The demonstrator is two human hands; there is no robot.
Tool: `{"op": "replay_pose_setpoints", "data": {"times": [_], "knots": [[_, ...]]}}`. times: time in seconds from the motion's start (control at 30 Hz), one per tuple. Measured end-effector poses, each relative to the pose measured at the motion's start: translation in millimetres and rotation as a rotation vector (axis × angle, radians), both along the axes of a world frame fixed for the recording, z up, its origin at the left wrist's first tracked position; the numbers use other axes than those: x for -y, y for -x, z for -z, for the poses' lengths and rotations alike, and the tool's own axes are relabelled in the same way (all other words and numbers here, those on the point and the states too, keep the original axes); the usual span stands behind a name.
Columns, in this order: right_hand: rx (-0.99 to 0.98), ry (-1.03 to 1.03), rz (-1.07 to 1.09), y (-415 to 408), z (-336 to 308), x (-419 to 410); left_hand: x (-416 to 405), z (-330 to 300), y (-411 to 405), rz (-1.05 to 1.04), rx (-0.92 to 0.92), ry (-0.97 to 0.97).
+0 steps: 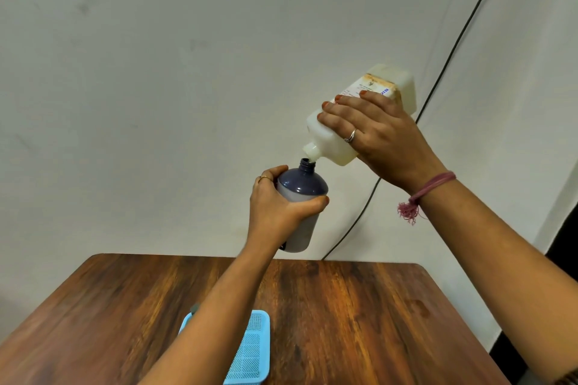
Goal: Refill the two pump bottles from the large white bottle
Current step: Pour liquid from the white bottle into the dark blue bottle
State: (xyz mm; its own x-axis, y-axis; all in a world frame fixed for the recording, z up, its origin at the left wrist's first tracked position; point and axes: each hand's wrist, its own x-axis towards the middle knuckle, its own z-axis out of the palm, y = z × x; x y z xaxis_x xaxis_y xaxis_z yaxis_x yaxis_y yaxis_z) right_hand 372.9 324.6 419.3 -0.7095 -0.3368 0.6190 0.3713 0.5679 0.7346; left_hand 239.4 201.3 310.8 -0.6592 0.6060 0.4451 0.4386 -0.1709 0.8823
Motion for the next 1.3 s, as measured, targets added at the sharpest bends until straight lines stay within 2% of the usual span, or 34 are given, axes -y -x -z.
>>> {"op": "replay_pose_setpoints", "data": {"times": [0.57, 0.97, 1.17, 1.3], "knots": [[0.021, -0.038, 0.024, 1.3, 0.8, 2.0, -0.1, 1.4, 0.5, 0.012, 0.007, 0.000], [-0.020, 0.010, 0.002, 6.9, 8.6, 3.0, 4.9, 4.3, 4.1, 0.010, 0.018, 0.008], [-0.059, 0.067, -0.031, 9.6, 16.5, 5.5, 10.1, 7.1, 6.6, 0.018, 0.040, 0.004], [-0.078, 0.202, -0.045, 11.3, 25.8, 8.3, 14.4, 9.1, 9.4, 0.027, 0.059, -0.001]]}}
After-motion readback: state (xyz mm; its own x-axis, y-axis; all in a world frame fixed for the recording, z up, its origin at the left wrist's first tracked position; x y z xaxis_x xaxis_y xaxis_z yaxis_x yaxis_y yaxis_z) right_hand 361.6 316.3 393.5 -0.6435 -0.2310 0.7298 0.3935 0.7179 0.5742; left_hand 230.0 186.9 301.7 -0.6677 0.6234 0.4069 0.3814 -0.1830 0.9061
